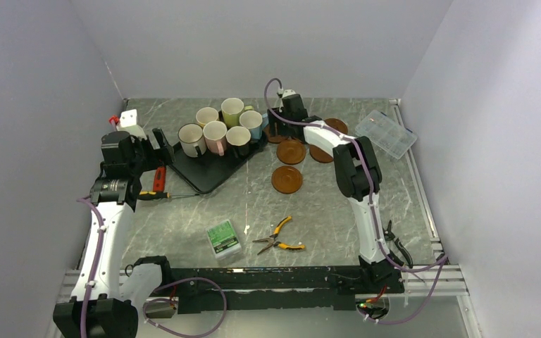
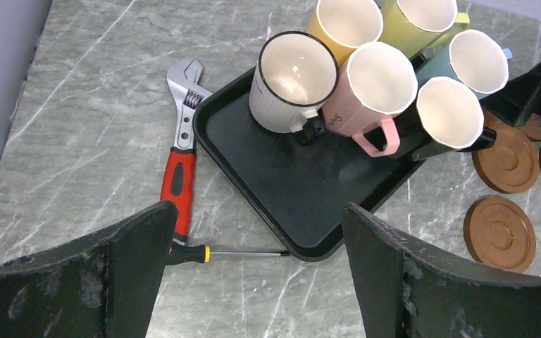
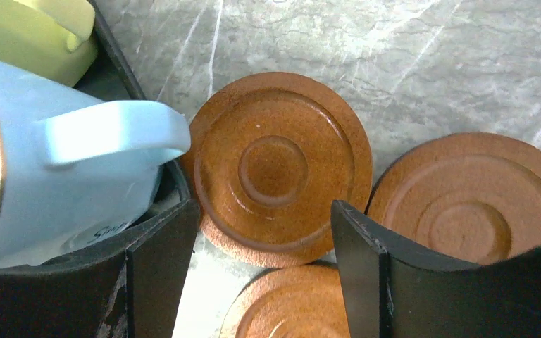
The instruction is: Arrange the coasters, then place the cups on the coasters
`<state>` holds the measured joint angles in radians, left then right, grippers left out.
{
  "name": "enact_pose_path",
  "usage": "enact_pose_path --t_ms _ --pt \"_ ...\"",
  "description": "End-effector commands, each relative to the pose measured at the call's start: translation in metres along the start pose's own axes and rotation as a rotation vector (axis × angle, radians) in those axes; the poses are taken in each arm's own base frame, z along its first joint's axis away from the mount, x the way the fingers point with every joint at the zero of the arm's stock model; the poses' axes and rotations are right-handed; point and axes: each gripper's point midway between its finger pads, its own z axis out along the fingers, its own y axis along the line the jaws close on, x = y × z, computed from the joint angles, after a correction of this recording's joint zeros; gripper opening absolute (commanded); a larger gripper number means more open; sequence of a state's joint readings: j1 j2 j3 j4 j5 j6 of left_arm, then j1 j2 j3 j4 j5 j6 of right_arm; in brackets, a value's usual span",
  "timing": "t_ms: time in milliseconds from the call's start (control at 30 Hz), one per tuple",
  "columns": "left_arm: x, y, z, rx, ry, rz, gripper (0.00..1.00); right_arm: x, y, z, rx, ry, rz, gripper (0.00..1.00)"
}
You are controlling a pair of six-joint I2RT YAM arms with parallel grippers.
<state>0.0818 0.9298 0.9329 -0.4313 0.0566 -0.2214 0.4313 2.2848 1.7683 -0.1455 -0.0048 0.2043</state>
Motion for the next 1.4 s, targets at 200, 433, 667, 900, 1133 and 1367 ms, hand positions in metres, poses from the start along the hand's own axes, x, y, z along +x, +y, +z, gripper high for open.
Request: enact_pose_path --t_ms 200,433,667,900,1133,1367 --pt "-0.008 -0.005 -0.001 0.034 -0.026 0.022 0.94 -0.001 0.011 0.02 -0.074 0.04 -0.028 0.71" --pt "-0.008 -0.007 -0.002 0.045 -0.027 0.019 0.94 0.012 0.009 0.018 -0.073 0.081 0.001 0.69" --pt "-0.007 -0.009 -0.002 0.055 -0.024 0.015 0.94 0.022 0.0 0.005 -0.04 0.103 0.022 0.66" --pt "-0.005 -0.011 -0.001 0.063 -0.018 0.012 0.94 0.026 -0.018 -0.01 0.047 0.089 0.022 0.62" --pt "-0.005 -0.012 -0.001 0.069 -0.017 0.01 0.94 0.027 -0.044 -0.017 0.196 0.08 0.015 0.61" --pt "-0.004 -0.011 -0.001 0.065 -0.015 0.01 0.94 0.038 -0.046 -0.026 0.212 0.108 0.037 0.6"
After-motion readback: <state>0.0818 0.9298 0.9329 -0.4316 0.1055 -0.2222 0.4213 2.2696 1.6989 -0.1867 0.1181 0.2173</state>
